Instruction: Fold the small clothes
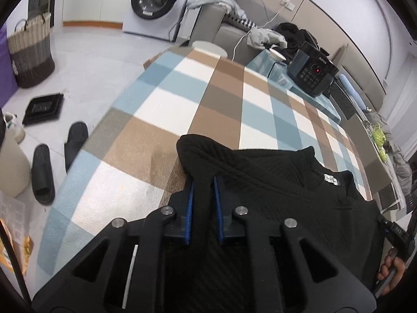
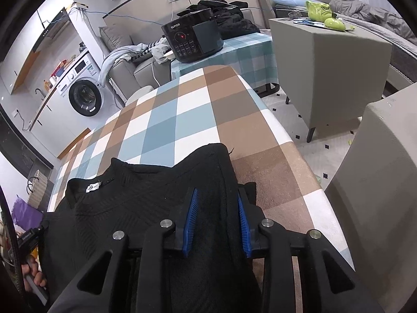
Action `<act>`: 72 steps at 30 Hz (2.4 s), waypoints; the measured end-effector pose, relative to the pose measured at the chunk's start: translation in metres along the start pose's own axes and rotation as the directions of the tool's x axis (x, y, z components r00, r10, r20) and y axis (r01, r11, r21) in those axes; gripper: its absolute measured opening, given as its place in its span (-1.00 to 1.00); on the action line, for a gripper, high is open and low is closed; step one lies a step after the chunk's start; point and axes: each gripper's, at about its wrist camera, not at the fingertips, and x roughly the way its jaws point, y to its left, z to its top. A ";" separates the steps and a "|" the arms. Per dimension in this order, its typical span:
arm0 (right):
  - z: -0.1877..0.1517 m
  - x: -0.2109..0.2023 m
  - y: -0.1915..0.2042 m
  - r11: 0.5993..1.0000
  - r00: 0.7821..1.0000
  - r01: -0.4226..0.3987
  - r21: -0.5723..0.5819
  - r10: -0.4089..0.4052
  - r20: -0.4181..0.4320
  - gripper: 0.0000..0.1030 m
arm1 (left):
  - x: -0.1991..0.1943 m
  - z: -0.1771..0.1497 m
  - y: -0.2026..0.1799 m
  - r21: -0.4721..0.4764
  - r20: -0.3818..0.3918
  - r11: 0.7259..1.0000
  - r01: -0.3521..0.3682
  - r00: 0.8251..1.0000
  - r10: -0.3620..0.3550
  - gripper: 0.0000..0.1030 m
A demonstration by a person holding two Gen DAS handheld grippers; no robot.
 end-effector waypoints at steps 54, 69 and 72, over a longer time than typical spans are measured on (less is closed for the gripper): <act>-0.145 -0.116 -0.042 0.984 0.985 -0.152 0.092 0.158 -0.063 -0.24 | -0.163 -0.175 0.055 -0.098 -0.048 0.990 -0.097 0.995 0.093 0.04; -0.161 -0.143 -0.072 0.966 0.978 -0.189 0.178 0.201 -0.058 -0.21 | -0.179 -0.181 0.047 -0.085 -0.041 0.991 -0.108 0.994 0.105 -0.05; -0.165 -0.138 -0.066 0.967 0.976 -0.191 0.168 0.206 -0.076 -0.21 | -0.178 -0.181 0.048 -0.089 -0.044 0.990 -0.107 0.994 0.103 -0.05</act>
